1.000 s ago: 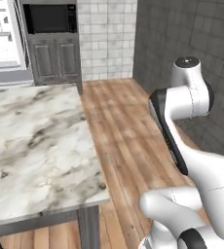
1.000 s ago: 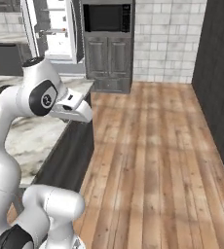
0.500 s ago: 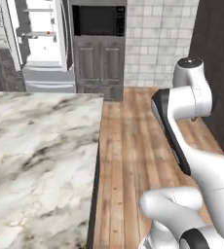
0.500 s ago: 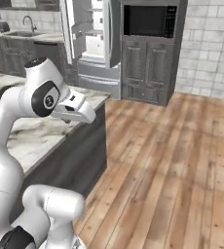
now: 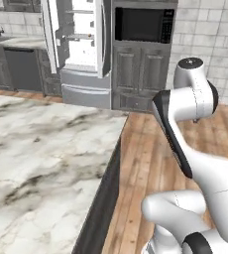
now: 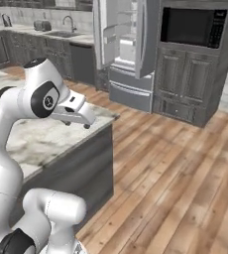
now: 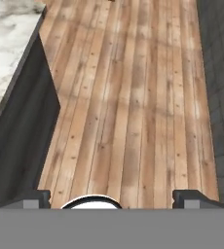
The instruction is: Take the cheese, fish, and carrot from the fridge and place them on the plate on the dining counter to create an appetizer plate.
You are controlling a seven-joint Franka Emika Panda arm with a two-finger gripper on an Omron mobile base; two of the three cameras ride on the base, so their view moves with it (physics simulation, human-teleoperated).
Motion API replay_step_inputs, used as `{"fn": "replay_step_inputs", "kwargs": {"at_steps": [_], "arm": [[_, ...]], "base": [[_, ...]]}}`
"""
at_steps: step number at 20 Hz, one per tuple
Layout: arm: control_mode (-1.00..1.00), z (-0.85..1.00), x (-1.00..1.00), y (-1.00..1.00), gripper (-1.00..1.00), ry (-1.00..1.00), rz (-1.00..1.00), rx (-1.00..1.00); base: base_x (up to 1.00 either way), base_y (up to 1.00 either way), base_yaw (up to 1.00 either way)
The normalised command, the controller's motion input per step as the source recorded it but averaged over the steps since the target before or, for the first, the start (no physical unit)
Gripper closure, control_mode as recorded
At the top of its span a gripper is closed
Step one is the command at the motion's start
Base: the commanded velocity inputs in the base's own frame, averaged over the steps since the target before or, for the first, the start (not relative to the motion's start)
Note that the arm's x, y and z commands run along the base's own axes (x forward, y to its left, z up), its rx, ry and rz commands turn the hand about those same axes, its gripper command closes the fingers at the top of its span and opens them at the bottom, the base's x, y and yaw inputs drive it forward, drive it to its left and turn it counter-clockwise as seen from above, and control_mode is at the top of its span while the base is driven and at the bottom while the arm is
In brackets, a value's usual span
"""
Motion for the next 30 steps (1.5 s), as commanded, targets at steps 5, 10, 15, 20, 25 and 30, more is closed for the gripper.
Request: {"fn": "replay_step_inputs", "kwargs": {"at_steps": [5,10,15,20,25,30], "arm": [[1.0,0.0,0.0,0.0,-1.0,0.0,0.0,0.0],[1.0,0.0,0.0,0.0,-1.0,0.0,0.0,0.0],[1.0,0.0,0.0,0.0,-1.0,0.0,0.0,0.0],[1.0,0.0,0.0,0.0,-1.0,0.0,0.0,0.0],[1.0,0.0,0.0,0.0,-1.0,0.0,0.0,0.0],[1.0,0.0,0.0,0.0,-1.0,0.0,0.0,0.0]], "base": [[1.0,-1.0,0.33],[1.0,-1.0,0.33],[1.0,-0.96,0.35],[1.0,-0.92,0.36],[1.0,-0.91,0.36],[1.0,-0.84,0.37]]}}
